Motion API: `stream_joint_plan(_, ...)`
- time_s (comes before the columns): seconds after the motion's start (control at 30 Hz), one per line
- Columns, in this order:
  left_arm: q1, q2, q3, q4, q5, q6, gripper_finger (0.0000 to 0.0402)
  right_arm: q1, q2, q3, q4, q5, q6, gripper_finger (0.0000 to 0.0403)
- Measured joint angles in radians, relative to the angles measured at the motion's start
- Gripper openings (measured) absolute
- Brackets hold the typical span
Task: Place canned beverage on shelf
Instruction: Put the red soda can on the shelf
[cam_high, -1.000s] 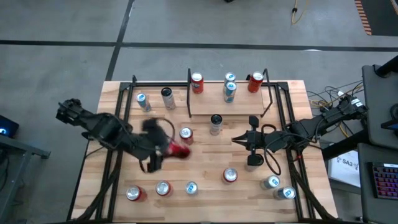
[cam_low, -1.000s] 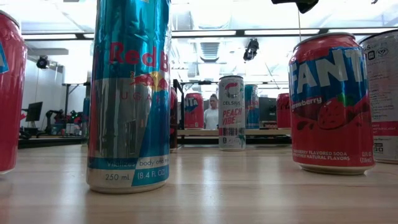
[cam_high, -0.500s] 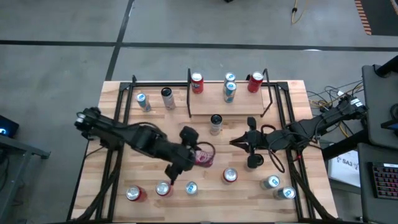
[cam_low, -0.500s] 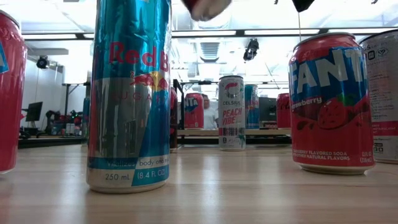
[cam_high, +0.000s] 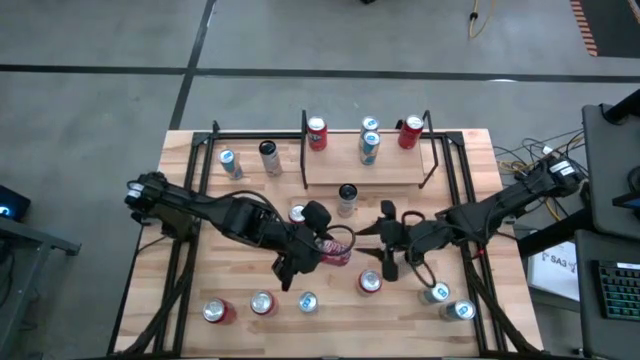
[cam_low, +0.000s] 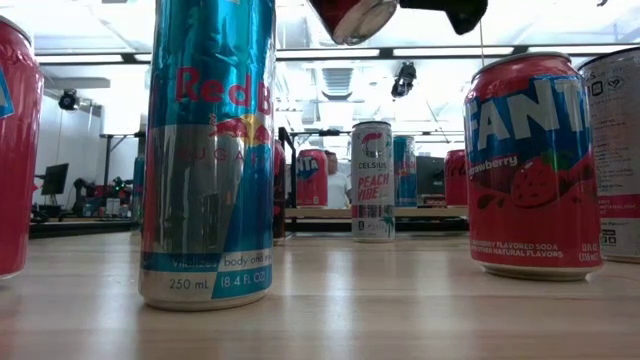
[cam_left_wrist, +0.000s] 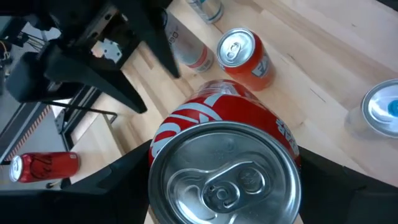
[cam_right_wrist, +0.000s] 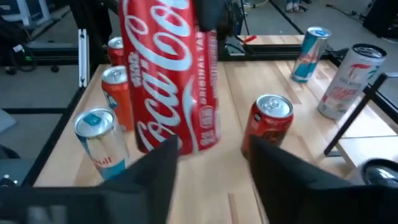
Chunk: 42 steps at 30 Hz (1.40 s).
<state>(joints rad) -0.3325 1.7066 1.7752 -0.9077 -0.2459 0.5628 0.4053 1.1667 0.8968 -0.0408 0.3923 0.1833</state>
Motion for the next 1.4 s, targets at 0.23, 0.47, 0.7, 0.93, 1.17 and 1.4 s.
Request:
stream_joint_plan(0.23,0.012,-0.001,-0.002,-0.008,-0.002,0.014,0.0287,0.0,0.05,0.081,-0.029,0.0,0.0,0.0341)
stream_joint_plan(0.47,0.03,0.0,-0.002,0.027,-0.036,0.039,0.0287,-0.02,0.118,0.136,-0.041,0.001,-0.012,0.0379)
stream_joint_plan(0.7,0.036,0.002,-0.003,0.061,-0.038,0.073,0.0287,-0.058,0.211,0.245,-0.148,0.002,-0.02,0.0379)
stream_joint_plan(0.93,0.036,0.002,-0.003,0.065,-0.04,0.084,0.0287,-0.079,0.276,0.349,-0.234,-0.001,-0.053,0.0362)
stream_joint_plan(1.17,0.036,0.0,-0.003,0.074,-0.041,0.084,0.0287,-0.079,0.262,0.356,-0.257,-0.006,-0.062,0.0289)
stream_joint_plan(1.4,0.036,-0.002,0.02,0.067,-0.047,0.074,0.0288,-0.079,0.245,0.357,-0.268,-0.008,-0.063,0.0289)
